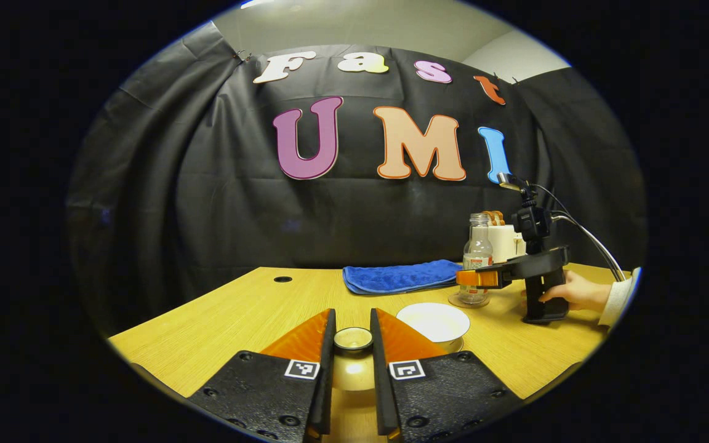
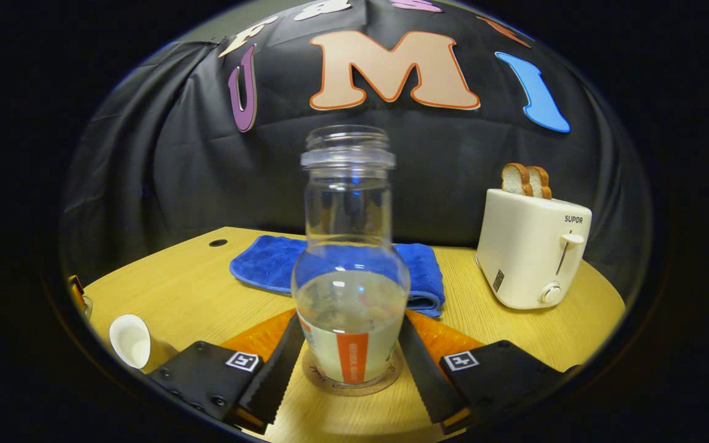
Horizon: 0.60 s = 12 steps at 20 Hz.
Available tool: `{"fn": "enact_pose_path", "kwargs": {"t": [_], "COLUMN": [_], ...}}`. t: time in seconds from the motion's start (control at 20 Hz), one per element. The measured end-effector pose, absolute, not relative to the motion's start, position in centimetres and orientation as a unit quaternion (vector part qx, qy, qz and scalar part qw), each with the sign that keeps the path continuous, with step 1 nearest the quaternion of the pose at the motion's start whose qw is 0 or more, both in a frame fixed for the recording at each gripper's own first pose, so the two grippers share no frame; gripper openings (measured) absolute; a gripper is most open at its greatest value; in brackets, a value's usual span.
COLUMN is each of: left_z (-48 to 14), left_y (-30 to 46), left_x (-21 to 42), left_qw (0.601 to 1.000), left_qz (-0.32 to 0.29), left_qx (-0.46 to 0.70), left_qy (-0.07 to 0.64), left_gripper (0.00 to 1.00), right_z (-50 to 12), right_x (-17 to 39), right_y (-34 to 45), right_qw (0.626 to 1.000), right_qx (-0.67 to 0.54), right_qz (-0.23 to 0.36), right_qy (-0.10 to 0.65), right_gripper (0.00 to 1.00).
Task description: Open the teacup lid with one hand, grasp the water bottle and pour water into the teacup with the other hand; after pouring, place the water bottle on the coaster and then close the teacup lid.
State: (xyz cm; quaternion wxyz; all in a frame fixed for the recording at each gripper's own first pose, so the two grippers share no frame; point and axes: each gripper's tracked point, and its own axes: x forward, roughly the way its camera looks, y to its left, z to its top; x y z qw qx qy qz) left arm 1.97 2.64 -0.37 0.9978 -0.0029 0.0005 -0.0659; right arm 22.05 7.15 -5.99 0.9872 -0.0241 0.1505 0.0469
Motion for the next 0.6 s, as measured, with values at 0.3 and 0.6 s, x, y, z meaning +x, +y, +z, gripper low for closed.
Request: {"fn": "enact_pose_path", "kwargs": {"t": [0.3, 0.6], "left_z": [-0.3, -0.3], "left_y": [2.5, 1.9], "left_x": [1.9, 2.2], "left_qw": [0.998, 0.997], "left_qz": [-0.07, -0.08], "left_qx": [-0.003, -0.004], "left_qy": [0.001, -0.001], "left_gripper": [0.27, 0.27], "right_z": [-6.0, -5.4], "right_x": [20.9, 17.6], "right_y": [6.8, 5.3], "right_qw": [0.987, 0.99], "right_qx": [-0.038, -0.011], "right_qz": [0.042, 0.045], "right_qy": [0.148, 0.137], "right_gripper": [0.93, 0.93]}}
